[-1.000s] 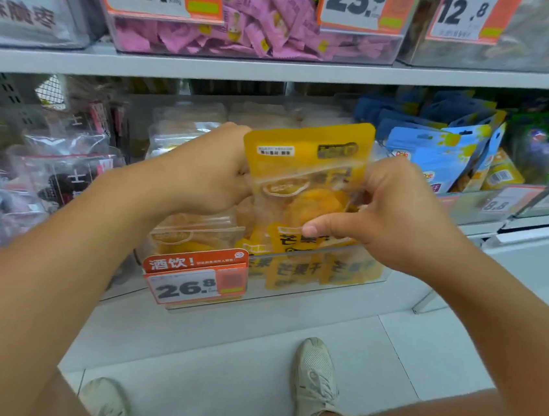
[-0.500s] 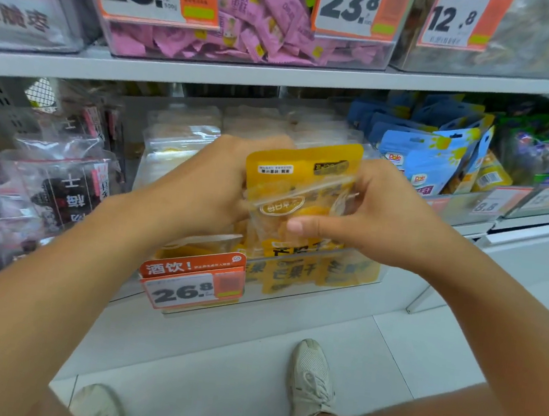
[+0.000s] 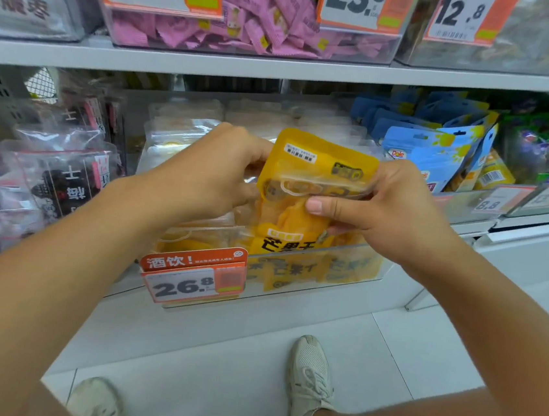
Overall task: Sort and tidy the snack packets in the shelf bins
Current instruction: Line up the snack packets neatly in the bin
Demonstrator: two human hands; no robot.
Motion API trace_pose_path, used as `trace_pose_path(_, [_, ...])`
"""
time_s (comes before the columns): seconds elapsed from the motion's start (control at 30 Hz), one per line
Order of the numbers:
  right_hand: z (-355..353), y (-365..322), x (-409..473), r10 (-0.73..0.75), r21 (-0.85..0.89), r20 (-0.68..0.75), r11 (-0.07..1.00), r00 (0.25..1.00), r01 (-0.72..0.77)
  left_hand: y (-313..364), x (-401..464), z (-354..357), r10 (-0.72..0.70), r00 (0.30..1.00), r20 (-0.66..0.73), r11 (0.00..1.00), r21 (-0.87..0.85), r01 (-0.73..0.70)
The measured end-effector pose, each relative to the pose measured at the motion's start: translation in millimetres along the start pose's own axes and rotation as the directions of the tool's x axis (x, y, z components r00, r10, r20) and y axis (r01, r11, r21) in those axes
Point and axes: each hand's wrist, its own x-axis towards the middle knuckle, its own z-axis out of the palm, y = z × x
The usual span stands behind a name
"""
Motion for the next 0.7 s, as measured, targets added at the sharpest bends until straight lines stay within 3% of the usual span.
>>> trace_pose_path(0.1, [-8, -7, 5, 0.020, -0.149, 0.077, 0.989, 0.997, -0.008, 5, 5, 3, -0.070, 0.997, 0.008, 0.994, 0.086, 0.070])
trace_pose_path(0.27, [-13, -15, 13, 0.042, -0.292, 0.137, 0.956, 0.990, 0.000, 4, 7, 1, -0.063, 0.995, 0.073, 0.992, 0.113, 0.055])
trace_pose_path(0.43, [-15, -14, 13, -0.060, -0.256, 0.154, 0.962, 0.986, 0.099, -6, 5, 0, -0.026, 0.995, 0.093, 0.992, 0.125, 0.014])
trace_pose_path(0.57, [-18, -16, 16, -0.089, -0.283, 0.145, 0.951, 0.985, 0.127, -12, -2, -12, 0.078, 0.977, 0.200, 0.995, 0.048, -0.089])
trace_pose_path(0.7, [-23, -25, 17, -0.081, -0.311, 0.179, 0.941, 0.981, 0.135, -19, -3, -22, 0.070, 0.956, 0.284, 0.996, 0.035, -0.083])
